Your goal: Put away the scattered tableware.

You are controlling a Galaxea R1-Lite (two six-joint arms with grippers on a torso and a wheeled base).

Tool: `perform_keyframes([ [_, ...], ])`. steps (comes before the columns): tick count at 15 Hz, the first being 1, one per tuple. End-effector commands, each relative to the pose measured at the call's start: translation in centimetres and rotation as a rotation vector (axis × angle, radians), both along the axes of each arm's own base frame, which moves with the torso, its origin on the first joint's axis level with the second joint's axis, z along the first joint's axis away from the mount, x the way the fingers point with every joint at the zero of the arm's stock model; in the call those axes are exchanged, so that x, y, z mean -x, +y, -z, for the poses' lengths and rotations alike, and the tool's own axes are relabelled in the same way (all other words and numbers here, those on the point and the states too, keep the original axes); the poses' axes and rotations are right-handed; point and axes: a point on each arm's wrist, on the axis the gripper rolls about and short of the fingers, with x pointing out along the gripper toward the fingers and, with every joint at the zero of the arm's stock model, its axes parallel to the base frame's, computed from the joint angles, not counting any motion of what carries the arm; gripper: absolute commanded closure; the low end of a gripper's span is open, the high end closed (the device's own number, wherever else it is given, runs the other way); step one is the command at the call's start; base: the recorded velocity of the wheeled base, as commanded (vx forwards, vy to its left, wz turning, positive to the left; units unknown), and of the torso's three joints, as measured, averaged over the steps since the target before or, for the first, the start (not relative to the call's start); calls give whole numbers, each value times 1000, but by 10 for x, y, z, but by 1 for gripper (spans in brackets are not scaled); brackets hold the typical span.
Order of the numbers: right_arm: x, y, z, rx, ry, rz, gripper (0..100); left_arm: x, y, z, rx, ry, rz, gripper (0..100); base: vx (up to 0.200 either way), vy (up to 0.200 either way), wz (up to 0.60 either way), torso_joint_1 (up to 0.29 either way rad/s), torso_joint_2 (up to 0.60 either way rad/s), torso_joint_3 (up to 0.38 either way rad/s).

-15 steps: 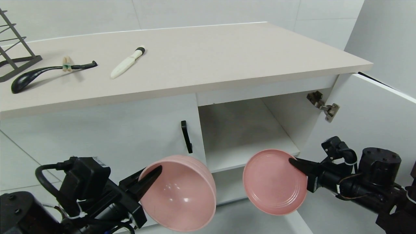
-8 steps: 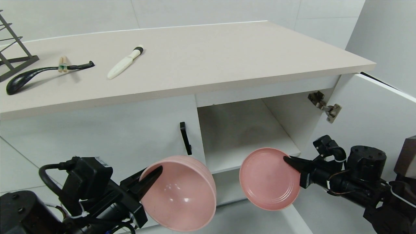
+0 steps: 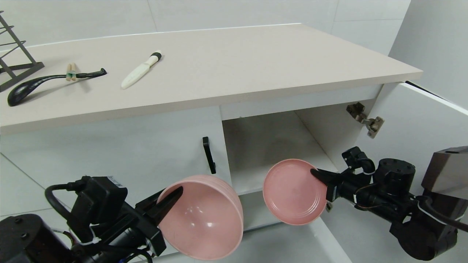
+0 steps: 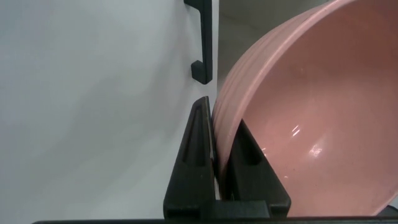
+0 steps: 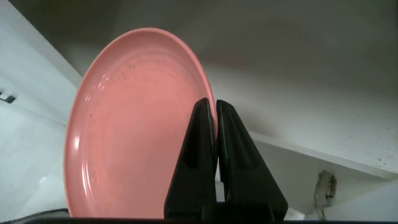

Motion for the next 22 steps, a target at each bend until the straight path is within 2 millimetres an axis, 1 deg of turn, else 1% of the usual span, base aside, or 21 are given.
perform_keyframes([
  [1, -19, 6, -1, -46, -28, 7, 100, 0, 0, 0, -1, 2, -1, 100, 0, 0, 0, 0, 0, 0],
  [3, -35, 9, 0, -80, -45, 51, 100, 0, 0, 1, -1, 4, -1, 100, 0, 0, 0, 0, 0, 0],
  [5, -49, 13, 5, -128, -38, 109, 100, 0, 0, 0, 1, 1, -2, 100, 0, 0, 0, 0, 0, 0],
  [7, -53, 14, 8, -163, -16, 124, 100, 0, 0, 0, 1, 1, -2, 100, 0, 0, 0, 0, 0, 0],
  [11, -56, 15, 9, -167, -22, 123, 100, -1, 0, 1, -1, 4, -2, 100, 0, 0, 0, 0, 0, 0],
  [14, -73, 21, 9, -181, -70, 119, 100, -1, 0, 1, -2, 3, -2, 100, 0, 0, 0, 0, 0, 0],
  [15, -75, 22, 10, -183, -74, 118, 100, -1, 0, 1, -1, 4, -2, 100, 0, 0, 0, 0, 0, 0],
  [17, -80, 24, 21, -180, -60, 119, 100, 0, 0, 0, -1, 0, -2, 100, 0, 0, 0, 0, 0, 0],
  [22, -95, 29, 26, -192, -93, 116, 100, -5, 8, -10, 24, -49, -53, 100, 0, 0, 0, 0, 0, 0],
])
